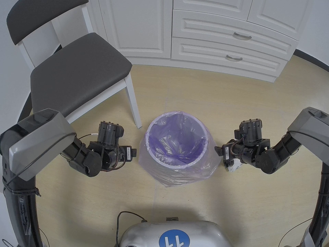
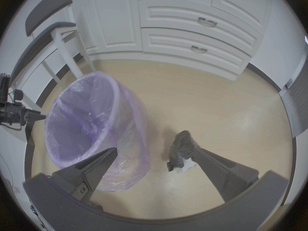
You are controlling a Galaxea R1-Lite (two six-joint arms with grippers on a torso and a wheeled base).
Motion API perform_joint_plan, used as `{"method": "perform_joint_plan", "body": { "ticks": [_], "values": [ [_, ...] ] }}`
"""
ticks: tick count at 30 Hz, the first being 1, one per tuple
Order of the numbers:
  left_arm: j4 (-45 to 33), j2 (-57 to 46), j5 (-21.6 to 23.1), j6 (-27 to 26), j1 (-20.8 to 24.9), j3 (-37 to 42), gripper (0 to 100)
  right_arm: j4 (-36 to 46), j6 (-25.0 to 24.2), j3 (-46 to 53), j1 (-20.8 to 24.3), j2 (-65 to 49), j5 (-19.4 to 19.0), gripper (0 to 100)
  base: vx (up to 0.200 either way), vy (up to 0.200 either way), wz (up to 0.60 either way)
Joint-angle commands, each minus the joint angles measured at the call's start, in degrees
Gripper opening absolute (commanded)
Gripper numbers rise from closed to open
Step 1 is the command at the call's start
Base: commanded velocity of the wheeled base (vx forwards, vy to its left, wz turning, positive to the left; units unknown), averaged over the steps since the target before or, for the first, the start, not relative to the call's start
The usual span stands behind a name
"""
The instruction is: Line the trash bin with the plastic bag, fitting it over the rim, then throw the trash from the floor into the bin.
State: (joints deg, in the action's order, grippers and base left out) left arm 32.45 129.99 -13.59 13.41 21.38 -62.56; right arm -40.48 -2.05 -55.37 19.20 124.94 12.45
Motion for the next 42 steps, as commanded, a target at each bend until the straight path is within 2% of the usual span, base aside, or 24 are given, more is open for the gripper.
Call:
{"method": "perform_joint_plan", "body": {
  "ticks": [1, 9, 16, 27, 32, 38, 42],
  "values": [
    [0.0, -6.2, 0.2, -0.1, -0.1, 2.2, 100, 0.0, 0.7, -2.5, -3.4, 0.8, -0.4, 100, 0.000, 0.000, 0.00],
    [0.3, -7.3, 0.1, -0.1, 0.2, 3.1, 100, -1.2, -0.1, -9.5, -4.8, 10.1, -0.2, 100, 0.000, 0.000, 0.00],
    [0.9, -6.9, -0.1, -0.1, 0.7, 3.1, 100, -3.5, -3.1, -15.1, -4.7, 16.5, 0.0, 100, 0.000, 0.000, 0.00],
    [1.3, -7.5, -0.2, -0.1, 0.9, 3.4, 100, -11.5, -3.8, -20.1, -0.9, 28.0, 0.2, 100, 0.000, 0.000, 0.00],
    [1.3, -7.5, -0.2, -0.2, 0.9, 3.4, 100, -12.0, -6.9, -20.3, 0.6, 28.3, -0.5, 100, 0.000, 0.000, 0.00],
    [0.8, -6.8, 0.0, -0.7, 0.6, 3.6, 100, -11.8, -6.9, -20.4, -0.3, 27.2, -0.5, 100, 0.000, 0.000, 0.00],
    [0.6, -5.2, 0.3, -2.9, 0.0, 4.1, 100, -11.8, -6.9, -19.2, -0.7, 24.3, -0.4, 100, 0.000, 0.000, 0.00]
  ]
}}
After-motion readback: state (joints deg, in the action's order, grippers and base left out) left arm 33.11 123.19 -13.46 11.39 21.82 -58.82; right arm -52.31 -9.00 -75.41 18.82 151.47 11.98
